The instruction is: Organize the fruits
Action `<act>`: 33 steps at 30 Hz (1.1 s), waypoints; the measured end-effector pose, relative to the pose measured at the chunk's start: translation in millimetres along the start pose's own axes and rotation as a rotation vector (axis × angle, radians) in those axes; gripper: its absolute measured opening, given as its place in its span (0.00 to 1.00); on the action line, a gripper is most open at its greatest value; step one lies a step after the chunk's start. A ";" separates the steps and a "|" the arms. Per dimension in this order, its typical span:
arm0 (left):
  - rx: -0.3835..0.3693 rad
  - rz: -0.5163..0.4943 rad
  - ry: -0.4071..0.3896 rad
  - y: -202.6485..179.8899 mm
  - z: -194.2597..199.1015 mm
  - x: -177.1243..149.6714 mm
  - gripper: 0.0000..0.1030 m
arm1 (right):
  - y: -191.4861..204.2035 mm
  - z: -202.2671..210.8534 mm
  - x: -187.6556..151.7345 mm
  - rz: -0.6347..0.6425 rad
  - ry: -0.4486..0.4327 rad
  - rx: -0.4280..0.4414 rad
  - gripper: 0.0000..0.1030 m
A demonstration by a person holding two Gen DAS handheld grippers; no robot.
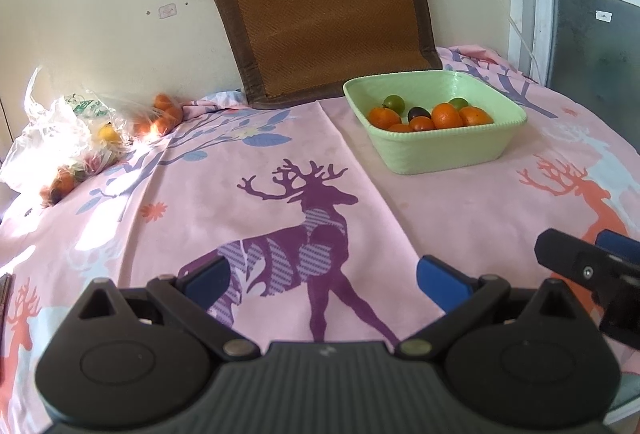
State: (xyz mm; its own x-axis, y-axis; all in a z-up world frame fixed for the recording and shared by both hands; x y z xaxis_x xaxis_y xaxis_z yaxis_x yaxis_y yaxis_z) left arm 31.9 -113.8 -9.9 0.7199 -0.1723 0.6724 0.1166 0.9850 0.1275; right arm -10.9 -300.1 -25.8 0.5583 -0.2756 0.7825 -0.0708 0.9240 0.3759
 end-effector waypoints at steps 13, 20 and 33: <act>-0.001 -0.001 -0.004 -0.6 1.5 -1.0 1.00 | 1.5 2.9 -0.1 0.004 -0.009 -0.002 0.83; -0.003 -0.005 -0.005 -0.4 0.6 -1.4 1.00 | 2.3 2.8 -0.7 0.005 -0.009 -0.002 0.82; 0.001 -0.002 -0.018 -0.1 3.4 -1.4 1.00 | 3.7 3.9 -1.3 0.009 -0.015 -0.004 0.82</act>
State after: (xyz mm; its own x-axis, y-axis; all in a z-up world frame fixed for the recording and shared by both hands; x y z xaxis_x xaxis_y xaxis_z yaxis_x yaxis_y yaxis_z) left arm 28.5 -113.7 -8.4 0.7070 -0.1740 0.6855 0.1170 0.9847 0.1293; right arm -15.0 -297.4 -23.5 0.5451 -0.2716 0.7931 -0.0720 0.9274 0.3671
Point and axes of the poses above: each gripper's, at about its wrist camera, not at the fingertips, and z roughly against the way its jaws point, y to its left, x to its top, the point moved 7 cm from there along -z, roughly the way its jaws point, and after that the axes turned 7 degrees about y, right-handed, at the moved point
